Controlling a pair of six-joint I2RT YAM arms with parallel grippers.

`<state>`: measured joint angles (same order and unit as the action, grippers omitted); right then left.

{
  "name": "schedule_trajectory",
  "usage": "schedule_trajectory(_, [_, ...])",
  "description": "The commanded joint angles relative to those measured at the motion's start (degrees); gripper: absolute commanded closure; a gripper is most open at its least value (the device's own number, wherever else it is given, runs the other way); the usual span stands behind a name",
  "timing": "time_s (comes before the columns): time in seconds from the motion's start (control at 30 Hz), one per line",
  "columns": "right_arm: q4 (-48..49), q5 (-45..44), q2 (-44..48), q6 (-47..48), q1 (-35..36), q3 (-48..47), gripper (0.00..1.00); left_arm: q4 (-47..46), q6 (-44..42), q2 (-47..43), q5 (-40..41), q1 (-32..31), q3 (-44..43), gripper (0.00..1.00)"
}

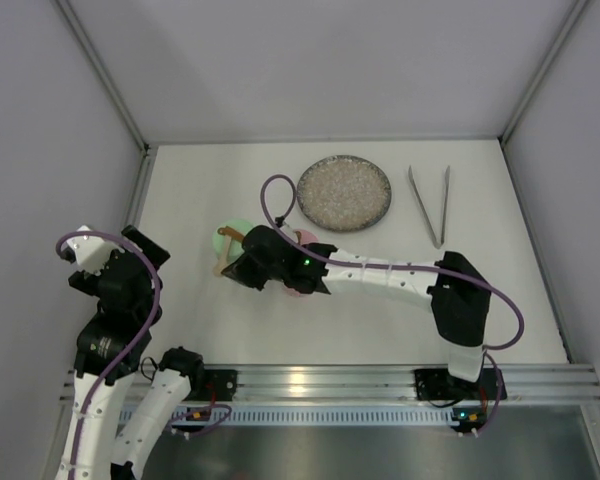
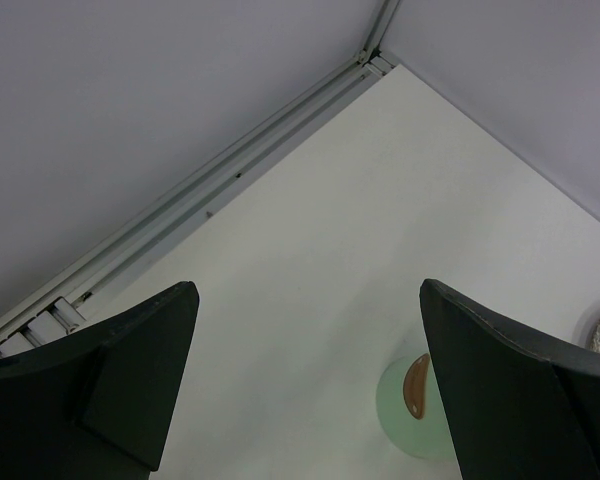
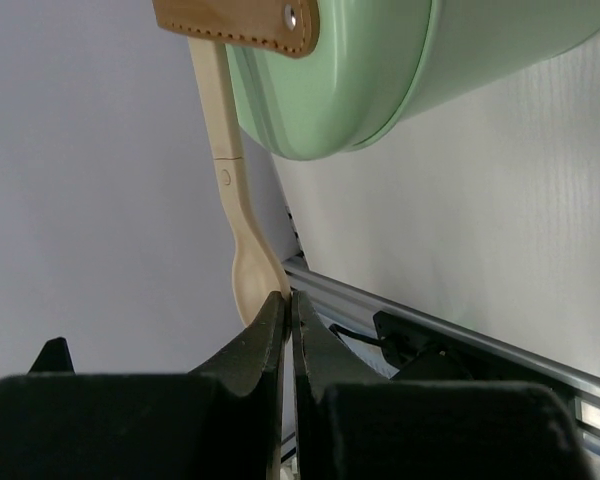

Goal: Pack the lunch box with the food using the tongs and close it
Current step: Place the utensils in the packing box.

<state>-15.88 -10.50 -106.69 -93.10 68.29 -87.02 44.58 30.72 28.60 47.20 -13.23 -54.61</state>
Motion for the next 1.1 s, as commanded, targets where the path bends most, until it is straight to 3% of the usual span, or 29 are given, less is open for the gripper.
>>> schedule_trajectory(0.0, [2.17, 0.04, -0.62, -0.77, -1.14, -1.13, 1.00, -2.04, -0.40, -0.91, 0.61, -0.21, 0.12, 0.02])
schedule_trajectory(1.07, [3.93, -0.31, -2.29, 0.37, -5.10, -3.42, 1.00, -2.04, -0.66, -0.91, -0.09, -0.83, 0.29, 0.02])
